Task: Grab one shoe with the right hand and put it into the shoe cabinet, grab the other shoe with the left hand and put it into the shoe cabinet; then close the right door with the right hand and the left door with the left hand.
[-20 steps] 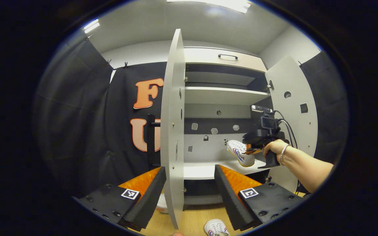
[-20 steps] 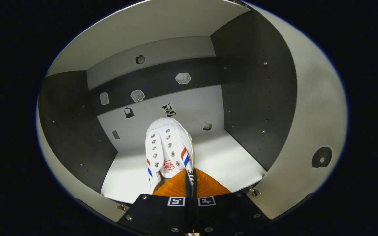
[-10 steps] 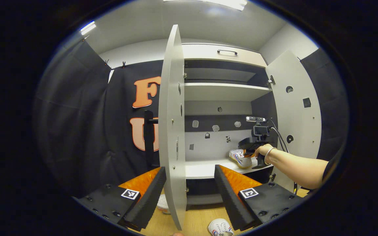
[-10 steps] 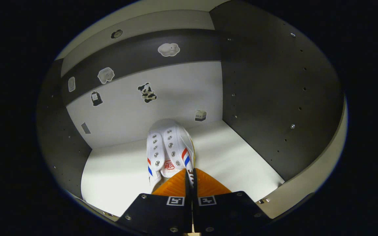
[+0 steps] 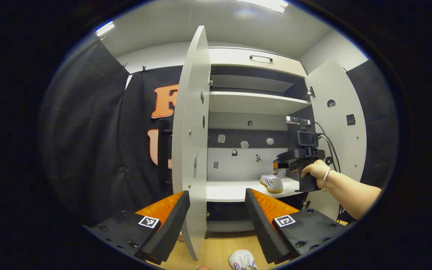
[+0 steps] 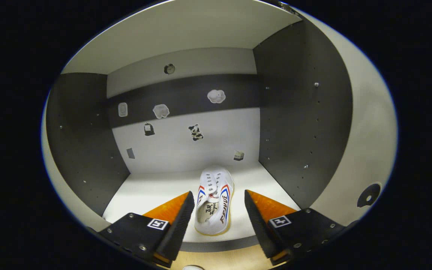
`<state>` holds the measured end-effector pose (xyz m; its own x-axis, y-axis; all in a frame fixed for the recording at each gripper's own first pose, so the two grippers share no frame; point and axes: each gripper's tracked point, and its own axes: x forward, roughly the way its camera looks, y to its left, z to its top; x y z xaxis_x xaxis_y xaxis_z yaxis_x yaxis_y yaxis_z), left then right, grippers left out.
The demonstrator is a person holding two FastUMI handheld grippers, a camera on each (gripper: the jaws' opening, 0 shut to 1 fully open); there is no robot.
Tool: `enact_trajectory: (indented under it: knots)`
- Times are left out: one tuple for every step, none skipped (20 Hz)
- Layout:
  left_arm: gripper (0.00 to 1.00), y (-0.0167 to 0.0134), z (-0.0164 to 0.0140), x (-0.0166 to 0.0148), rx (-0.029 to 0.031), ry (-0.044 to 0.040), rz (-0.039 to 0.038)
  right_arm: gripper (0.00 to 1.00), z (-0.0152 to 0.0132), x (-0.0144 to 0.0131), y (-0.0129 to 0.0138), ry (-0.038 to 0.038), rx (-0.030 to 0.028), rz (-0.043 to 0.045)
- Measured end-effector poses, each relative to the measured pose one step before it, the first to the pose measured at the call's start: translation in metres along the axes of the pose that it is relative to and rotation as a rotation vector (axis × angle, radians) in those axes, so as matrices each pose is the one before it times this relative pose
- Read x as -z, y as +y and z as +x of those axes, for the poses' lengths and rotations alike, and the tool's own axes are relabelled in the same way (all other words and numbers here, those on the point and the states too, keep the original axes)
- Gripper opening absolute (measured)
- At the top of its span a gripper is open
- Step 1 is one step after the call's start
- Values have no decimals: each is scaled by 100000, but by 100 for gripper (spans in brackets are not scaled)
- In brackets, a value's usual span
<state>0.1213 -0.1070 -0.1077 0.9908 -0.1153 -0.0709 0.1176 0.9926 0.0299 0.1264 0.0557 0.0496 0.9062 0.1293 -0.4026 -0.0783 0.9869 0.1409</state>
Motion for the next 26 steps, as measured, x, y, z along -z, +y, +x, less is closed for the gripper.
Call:
enact_trajectory:
  knots:
    - [95,-415,-187,142,642,276,-55,90,-1317,-657,18,-2730,-1114,-668]
    - [95,-503,-92,202,474,247,154,94,-1378,-714,-93,-3087,-1112,-1018]
    - [95,-572,-168,246,600,577,218,94,-1548,-662,-283,-2690,-1054,-1144]
    - [95,-651,-198,481,551,1002,143,94,-1395,-517,-30,-2318,-1239,-473]
    - [94,-612,-206,554,726,1478,87,94,-1425,-546,64,-2329,-1537,-48]
    - [95,-540,-125,670,429,1565,361,94,-1323,-478,106,-2254,-1838,-343]
    - [95,-298,-30,570,-347,1588,279,94,-1474,-550,-151,-2373,-1226,-1313]
    - [95,-417,49,595,106,1694,-451,94,-1173,-396,-195,-1876,-936,-1393]
    - [95,-517,-17,732,495,1963,-1070,94,-1149,-368,3,-1410,-1932,-693]
    - [95,-574,13,1030,1275,2747,-2155,94,-1180,-292,-177,-1204,-1101,-113]
    - [95,-296,16,1072,834,2745,-1839,94,-1544,-492,-225,-1286,-1169,261]
    - [95,-192,111,1185,292,2377,-666,94,-1354,-438,-163,-1248,-1030,702]
    - [95,-116,116,1394,-5,2686,547,94,-1293,-367,-304,-1253,-700,671]
    - [96,-24,130,1766,-37,3314,1139,94,-1053,-376,-196,-1432,56,-12]
    - [96,-114,249,1762,494,3710,754,94,-856,-309,-276,-1599,-7,-1026]
    - [96,-291,492,2149,947,4648,263,94,-920,-336,-183,-1626,-290,-1655]
    - [96,107,520,2152,-253,4573,-237,94,-1090,-485,118,-1855,-458,-1721]
    - [96,69,643,2147,66,4587,-528,94,-933,-526,122,-1759,-379,-1252]
    - [96,303,658,2312,-252,4782,-15,94,-1041,-325,-68,-1481,-460,-762]
    - [96,362,987,2201,-1544,4648,397,94,-823,-403,46,-1296,-505,-238]
    - [96,202,852,2292,-488,5444,820,94,-882,-394,36,-1049,-499,98]
    - [96,157,971,2158,-202,5355,179,94,-669,-107,14,-553,-586,-37]
    - [96,55,764,1924,231,4759,-548,94,-679,-14,-25,-307,-272,73]
    - [96,86,378,1997,191,5037,-178,94,-512,-17,-67,-293,-294,41]
    - [96,164,926,1563,62,3525,-615,94,-550,-57,5,-622,-657,176]
    - [96,44,517,1275,875,3012,-646,94,-356,-64,85,-688,-933,17]
